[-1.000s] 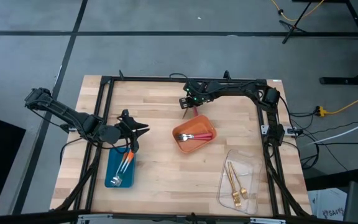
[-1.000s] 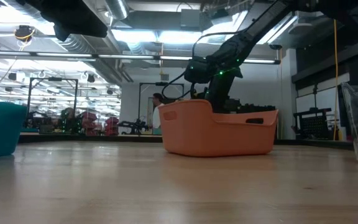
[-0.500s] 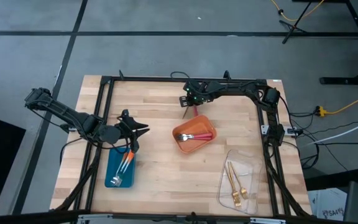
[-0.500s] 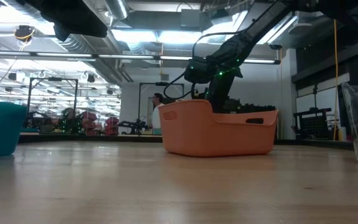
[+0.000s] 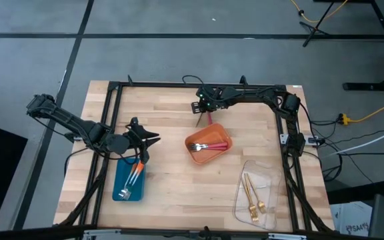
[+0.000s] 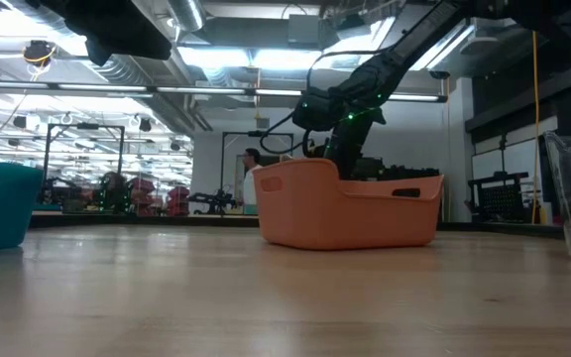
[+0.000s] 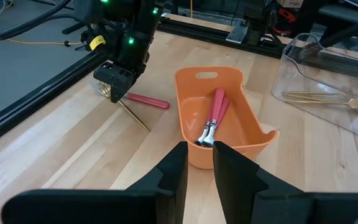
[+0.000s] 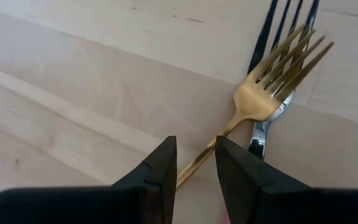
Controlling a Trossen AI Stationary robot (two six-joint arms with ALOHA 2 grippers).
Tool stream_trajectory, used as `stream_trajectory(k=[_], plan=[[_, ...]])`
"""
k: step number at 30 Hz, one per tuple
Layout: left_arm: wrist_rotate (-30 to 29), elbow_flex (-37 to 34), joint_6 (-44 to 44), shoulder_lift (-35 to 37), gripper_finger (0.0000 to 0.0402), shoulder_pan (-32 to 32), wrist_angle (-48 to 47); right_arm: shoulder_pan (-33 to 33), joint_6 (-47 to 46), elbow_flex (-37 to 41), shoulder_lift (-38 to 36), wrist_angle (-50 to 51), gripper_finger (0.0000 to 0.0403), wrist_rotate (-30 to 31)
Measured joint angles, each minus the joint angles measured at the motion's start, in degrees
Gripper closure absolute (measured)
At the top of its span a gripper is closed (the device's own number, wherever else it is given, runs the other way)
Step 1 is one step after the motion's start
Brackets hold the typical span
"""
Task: Sort silverware by color (type)
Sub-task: Put the gold fork into the transparent bin
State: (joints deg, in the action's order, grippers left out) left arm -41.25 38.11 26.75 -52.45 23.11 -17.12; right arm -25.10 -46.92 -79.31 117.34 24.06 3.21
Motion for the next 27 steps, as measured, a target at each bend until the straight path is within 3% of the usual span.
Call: stream_trajectory(k=[20, 27], plan=[[0.0, 0.0, 0.0, 0.0, 0.0332, 0.0, 0.0, 0.0, -0.5, 0.0, 0.0, 1.9, 0.0304, 0.2], [0.0, 0.0, 0.0, 0.0, 0.0332, 0.0, -0.1, 0.8, -1.0, -0.3, 3.3, 0.0, 0.0304, -0.4]])
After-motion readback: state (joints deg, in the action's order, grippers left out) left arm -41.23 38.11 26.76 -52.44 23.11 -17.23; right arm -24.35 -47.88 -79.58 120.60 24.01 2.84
